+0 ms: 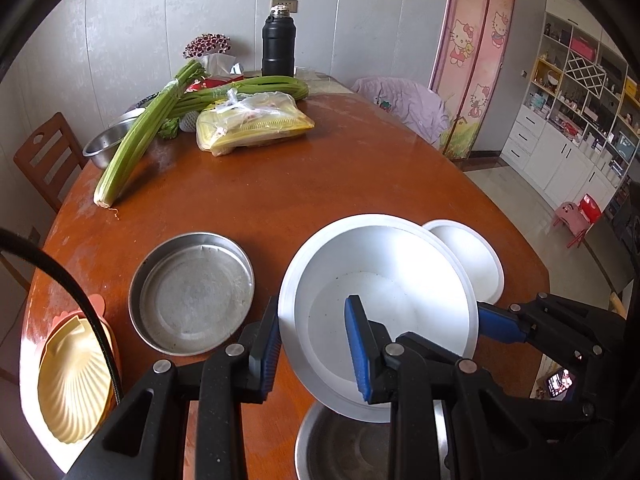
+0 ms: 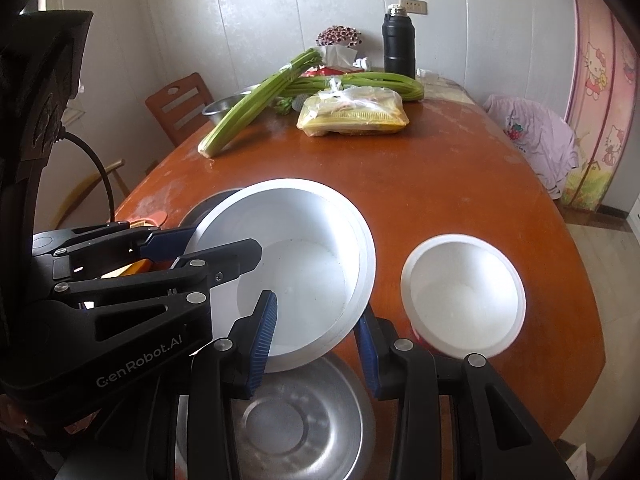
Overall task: Organize plates and bowls
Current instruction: 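Lift the red-and-white bowl with the left tool over the steel bowl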
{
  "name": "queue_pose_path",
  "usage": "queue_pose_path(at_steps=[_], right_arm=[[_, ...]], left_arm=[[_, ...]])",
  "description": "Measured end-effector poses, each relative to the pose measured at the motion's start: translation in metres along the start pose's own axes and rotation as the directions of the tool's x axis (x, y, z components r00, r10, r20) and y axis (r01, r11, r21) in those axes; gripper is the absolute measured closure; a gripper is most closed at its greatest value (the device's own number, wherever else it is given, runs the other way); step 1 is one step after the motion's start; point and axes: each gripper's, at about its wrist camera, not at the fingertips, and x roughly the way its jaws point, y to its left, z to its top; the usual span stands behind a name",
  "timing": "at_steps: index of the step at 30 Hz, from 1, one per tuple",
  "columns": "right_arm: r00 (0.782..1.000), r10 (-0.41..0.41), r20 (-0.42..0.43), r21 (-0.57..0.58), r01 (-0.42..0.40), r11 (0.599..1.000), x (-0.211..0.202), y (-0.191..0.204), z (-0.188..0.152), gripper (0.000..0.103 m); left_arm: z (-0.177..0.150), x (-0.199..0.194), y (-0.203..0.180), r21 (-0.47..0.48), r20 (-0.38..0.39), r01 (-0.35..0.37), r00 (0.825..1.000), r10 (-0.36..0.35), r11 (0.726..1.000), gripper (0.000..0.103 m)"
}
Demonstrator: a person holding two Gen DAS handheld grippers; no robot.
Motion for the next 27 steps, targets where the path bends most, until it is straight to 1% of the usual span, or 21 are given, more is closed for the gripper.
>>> queue_pose_path(at_steps=[10,20,27], right_arm=[[1.000,-0.002,0.001,-0.011,0.002,1.000,-0.012,0.002,-0.014,0.063],[0.999,0.003,-0.037,-0.021,-0.004,1.000,-0.014,0.004,-0.032,0.063],[0.998,0.016,-0.055,-0.044,-0.018,0.999,-0.018,0.009,-0.042,0.063]], left_arm=[[-0.016,-0.009,-0.007,0.004,0.002,0.008,1.000,-0.008,1.000,0.073],[-0.036,-0.008,-0.011,-0.005,-0.020,0.030,0.999,-0.030,1.000,0.073],[-0.048,-0.012,-0.011,-0.009,-0.031,0.033,0.999,-0.033,0.999,0.073]])
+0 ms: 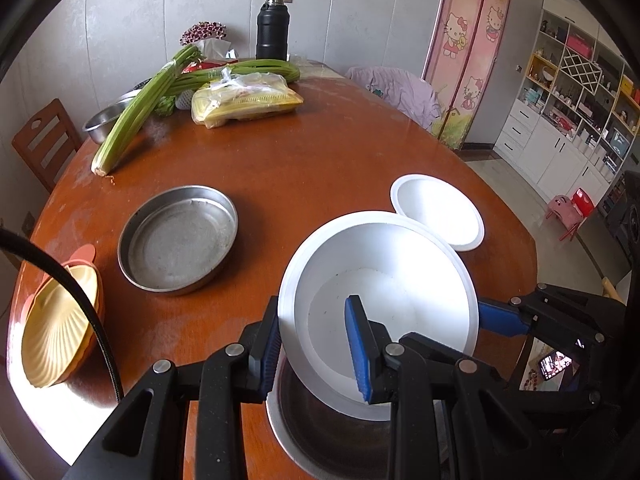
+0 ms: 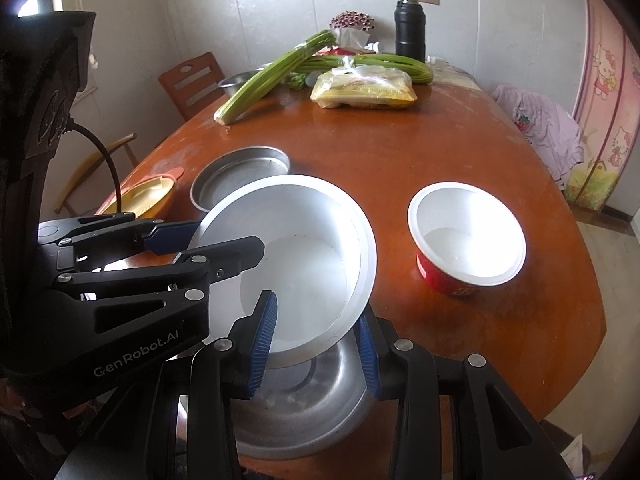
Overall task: Organize plates and bowls
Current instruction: 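Lift the red-and-white bowl with the left tool over the steel bowl, then lower the red-and-white bowl into the steel bowl with the left tool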
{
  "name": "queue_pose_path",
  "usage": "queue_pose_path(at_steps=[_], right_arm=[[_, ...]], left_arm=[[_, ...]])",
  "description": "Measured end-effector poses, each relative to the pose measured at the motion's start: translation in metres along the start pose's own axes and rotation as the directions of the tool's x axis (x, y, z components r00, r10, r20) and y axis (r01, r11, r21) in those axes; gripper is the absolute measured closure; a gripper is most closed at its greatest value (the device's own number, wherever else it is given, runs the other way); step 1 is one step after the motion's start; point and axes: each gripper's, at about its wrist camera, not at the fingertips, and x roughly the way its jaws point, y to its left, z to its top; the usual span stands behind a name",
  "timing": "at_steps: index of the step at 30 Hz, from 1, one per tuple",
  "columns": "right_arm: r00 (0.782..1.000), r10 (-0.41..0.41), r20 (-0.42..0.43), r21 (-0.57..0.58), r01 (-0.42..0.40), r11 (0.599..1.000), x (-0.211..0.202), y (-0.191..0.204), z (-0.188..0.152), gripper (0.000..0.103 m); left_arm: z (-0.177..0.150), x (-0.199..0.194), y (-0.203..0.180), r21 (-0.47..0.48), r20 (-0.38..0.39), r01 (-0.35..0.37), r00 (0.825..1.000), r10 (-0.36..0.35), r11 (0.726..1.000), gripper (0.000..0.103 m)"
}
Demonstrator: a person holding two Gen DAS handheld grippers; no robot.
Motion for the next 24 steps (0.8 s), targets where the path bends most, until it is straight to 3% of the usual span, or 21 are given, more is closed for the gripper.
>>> queue_pose_path(at_steps=[24], right_arm=[[0.998,0.013,-0.061,-0.049,-0.016,0.999,-0.004,0.009,-0.029,0.063]], left_arm=[[-0.031,0.005,-0.002,0.004,-0.071,0.023,0.997,-0.022,1.000,0.073]])
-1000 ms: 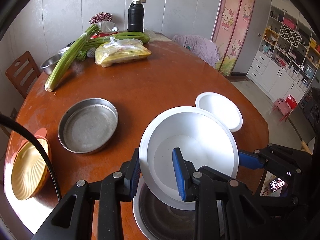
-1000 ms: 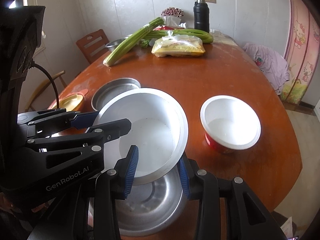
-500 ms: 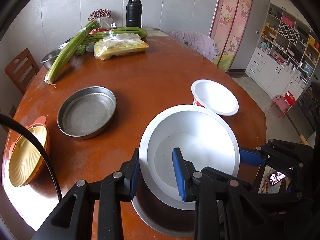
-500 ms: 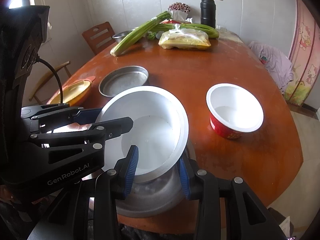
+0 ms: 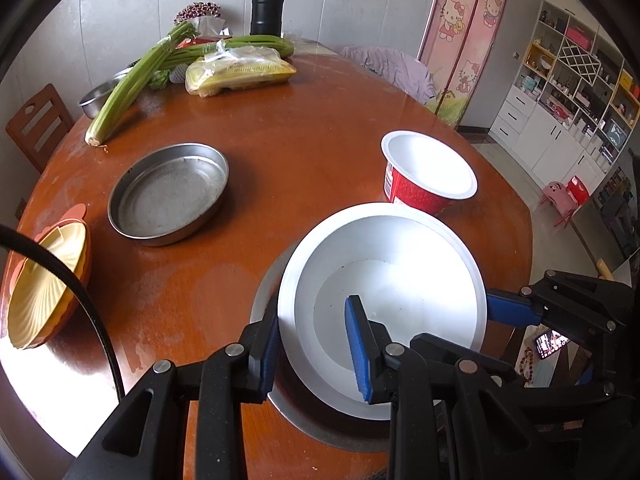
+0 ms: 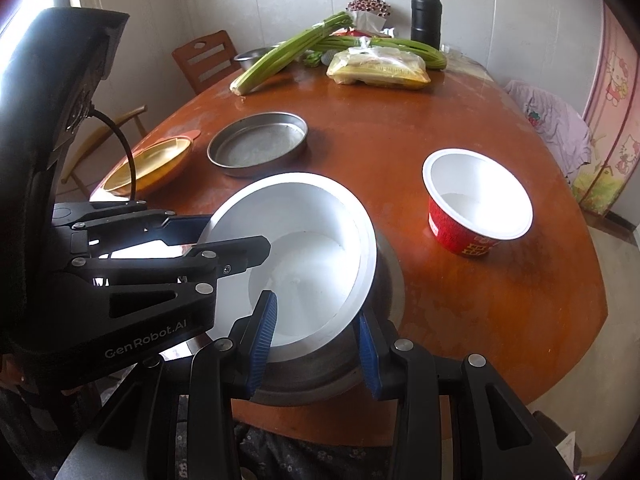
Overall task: Organize plates and bowls
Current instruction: 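Lower the red-and-white bowl into the steel bowl with the left tool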
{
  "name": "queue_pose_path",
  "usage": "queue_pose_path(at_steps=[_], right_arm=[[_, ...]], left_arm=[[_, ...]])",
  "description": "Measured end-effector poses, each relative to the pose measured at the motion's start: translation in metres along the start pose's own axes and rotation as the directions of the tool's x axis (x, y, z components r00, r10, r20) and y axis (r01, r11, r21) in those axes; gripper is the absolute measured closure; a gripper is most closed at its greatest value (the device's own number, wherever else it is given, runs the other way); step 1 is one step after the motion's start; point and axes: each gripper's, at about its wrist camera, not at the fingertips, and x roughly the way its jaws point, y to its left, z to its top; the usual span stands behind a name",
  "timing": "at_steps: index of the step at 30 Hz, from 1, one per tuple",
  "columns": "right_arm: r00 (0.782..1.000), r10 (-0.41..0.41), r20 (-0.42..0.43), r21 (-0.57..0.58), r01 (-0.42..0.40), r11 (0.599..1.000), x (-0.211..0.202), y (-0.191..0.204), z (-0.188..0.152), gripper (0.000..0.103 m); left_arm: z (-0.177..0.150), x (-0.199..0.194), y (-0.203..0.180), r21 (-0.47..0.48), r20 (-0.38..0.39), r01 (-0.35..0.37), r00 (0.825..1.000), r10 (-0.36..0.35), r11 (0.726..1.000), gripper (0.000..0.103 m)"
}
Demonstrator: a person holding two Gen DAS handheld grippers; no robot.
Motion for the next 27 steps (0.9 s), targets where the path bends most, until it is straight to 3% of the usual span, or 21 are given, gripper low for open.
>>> queue_pose_path(at_steps=[14,27], right_arm=[[0.999,0.014,-0.031,0.011,-0.014,1.000,0.009,-0.002,-0.005,0.063],[1.000,-0.006,-0.006,0.019,0.006,1.000,0.004,-0.006,-0.006,0.063]], left_arm=[[-0.005,0.010,0.000,-0.003,-0.035,-0.005,0.999,0.004,1.000,0.073],[-0.005,0.013,0.001,-0.016,-0.032,0.001,0.999,-0.002,1.000,0.072]])
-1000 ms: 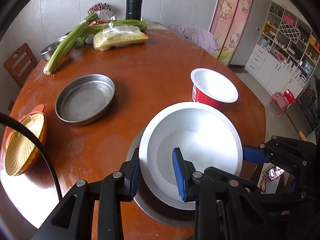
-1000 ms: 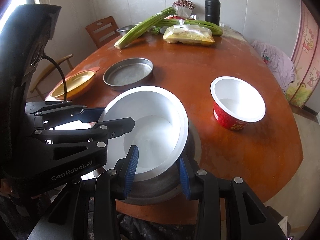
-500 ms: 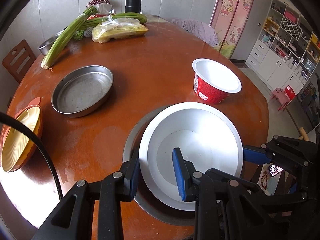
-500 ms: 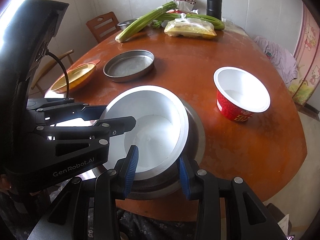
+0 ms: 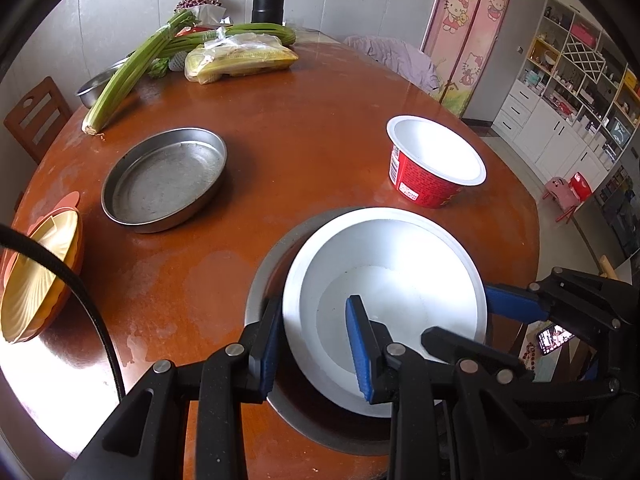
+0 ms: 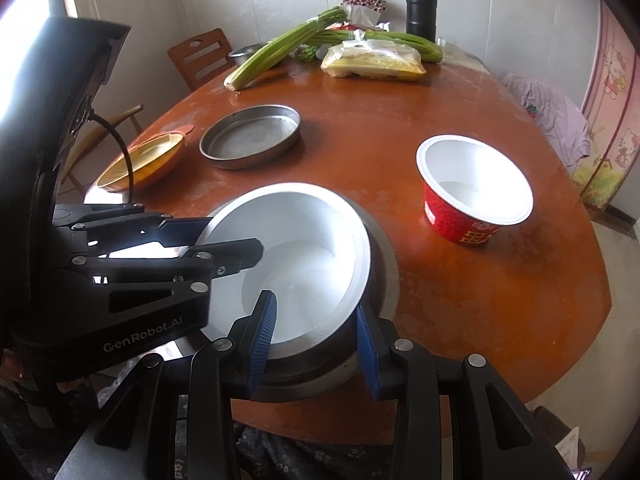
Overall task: Organize plates and bowls
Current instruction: 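Lower the red-and-white bowl into the steel bowl with the left tool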
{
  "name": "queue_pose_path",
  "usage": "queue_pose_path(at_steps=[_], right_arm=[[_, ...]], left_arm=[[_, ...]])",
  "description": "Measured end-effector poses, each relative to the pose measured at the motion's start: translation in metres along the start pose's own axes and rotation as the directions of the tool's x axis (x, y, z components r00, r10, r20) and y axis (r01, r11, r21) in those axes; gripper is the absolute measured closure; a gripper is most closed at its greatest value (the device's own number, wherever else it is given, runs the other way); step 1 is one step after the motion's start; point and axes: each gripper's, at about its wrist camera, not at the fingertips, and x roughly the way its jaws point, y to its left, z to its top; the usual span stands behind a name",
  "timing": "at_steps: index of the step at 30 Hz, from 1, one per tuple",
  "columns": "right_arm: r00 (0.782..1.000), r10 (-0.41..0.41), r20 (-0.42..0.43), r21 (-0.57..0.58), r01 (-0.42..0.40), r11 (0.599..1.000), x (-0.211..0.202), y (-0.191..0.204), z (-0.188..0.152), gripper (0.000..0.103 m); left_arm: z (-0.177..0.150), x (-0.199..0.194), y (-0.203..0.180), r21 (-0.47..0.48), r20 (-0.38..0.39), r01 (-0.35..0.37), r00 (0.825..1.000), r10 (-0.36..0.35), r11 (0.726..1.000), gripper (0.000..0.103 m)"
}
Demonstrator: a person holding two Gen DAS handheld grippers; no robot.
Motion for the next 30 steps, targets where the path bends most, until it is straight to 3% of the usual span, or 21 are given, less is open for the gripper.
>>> queue_pose_path(at_steps=[25,30], right_arm=[[0.999,0.005,0.046,0.044,-0.007,0.999,-0.011,-0.016,0.003,0.063],[0.998,0.004,0.065,0.063,-0.008,0.998,-0.017,-0.022,0.006,0.063]], left_arm=[[0.003,-0.019,0.002,-0.016,0.050,-0.007,0.999,0.008,1.000,0.072],[0.009,-0.026,0.000,-0.001,0.079,-0.022,0.997,0.022,1.000,0.067]])
